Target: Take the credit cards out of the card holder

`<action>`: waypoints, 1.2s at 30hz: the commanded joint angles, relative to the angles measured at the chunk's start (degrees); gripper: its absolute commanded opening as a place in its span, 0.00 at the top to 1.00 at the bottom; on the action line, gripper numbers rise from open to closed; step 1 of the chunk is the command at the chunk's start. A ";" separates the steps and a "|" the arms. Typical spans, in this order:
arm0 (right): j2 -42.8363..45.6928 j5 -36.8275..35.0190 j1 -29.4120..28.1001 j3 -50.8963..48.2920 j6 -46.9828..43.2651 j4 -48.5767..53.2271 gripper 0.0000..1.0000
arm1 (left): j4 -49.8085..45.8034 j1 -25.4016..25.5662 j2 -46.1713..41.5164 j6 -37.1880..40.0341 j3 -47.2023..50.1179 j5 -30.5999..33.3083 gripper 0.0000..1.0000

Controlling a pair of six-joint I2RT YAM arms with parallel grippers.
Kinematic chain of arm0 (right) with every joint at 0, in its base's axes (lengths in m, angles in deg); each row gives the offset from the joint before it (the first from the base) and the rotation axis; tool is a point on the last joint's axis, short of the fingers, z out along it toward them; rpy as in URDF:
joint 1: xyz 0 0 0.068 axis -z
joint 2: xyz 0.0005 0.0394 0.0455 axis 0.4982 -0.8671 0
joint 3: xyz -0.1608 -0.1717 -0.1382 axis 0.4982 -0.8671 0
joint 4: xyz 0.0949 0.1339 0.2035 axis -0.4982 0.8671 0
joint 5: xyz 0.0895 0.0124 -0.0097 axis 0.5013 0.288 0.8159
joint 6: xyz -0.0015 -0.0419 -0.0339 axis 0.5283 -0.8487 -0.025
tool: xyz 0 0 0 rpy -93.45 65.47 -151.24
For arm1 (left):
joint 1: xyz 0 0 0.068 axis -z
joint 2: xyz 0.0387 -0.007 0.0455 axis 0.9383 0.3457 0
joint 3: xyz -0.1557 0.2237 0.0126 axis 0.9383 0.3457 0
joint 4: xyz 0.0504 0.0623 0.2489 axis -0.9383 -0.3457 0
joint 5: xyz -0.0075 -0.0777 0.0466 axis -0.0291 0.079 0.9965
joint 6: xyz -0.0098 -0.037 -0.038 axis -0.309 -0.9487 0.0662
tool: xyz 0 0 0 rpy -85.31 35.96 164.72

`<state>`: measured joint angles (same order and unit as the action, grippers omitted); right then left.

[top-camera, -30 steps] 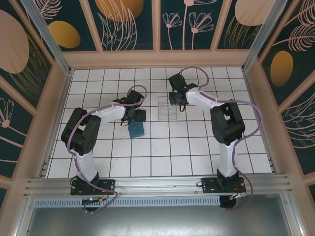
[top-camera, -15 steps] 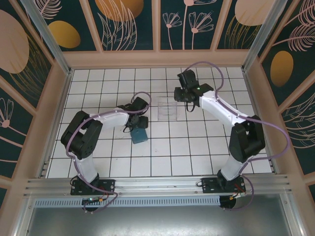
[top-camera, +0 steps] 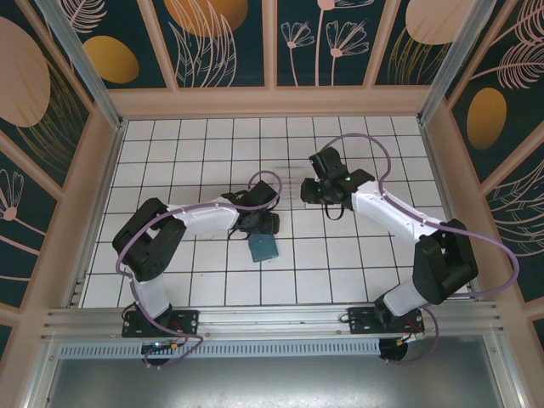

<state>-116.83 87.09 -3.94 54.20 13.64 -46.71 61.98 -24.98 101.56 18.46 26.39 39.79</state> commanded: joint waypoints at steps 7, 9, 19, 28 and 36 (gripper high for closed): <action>3.38 7.12 -3.55 -5.46 6.08 -6.00 0.66 | -1.95 -0.14 -9.32 -0.46 1.07 3.29 0.33; 3.53 8.82 -4.20 -6.57 6.46 -7.09 0.66 | -2.04 -0.55 -10.76 -0.46 1.69 3.18 0.33; 1.92 15.73 -7.72 -12.67 9.76 -13.36 0.65 | -1.63 -2.76 -15.65 -0.95 7.01 2.25 0.33; -2.45 19.10 -10.64 -14.33 11.54 -18.16 0.63 | 0.07 -5.33 -19.69 -1.47 11.70 -1.04 0.35; -8.10 20.42 -12.30 -13.65 11.94 -20.67 0.60 | -0.25 -5.49 -20.92 -2.04 14.41 -3.33 0.40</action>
<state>-123.21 106.53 -15.66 40.58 24.57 -65.37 61.28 -30.25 81.72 17.43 39.33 38.37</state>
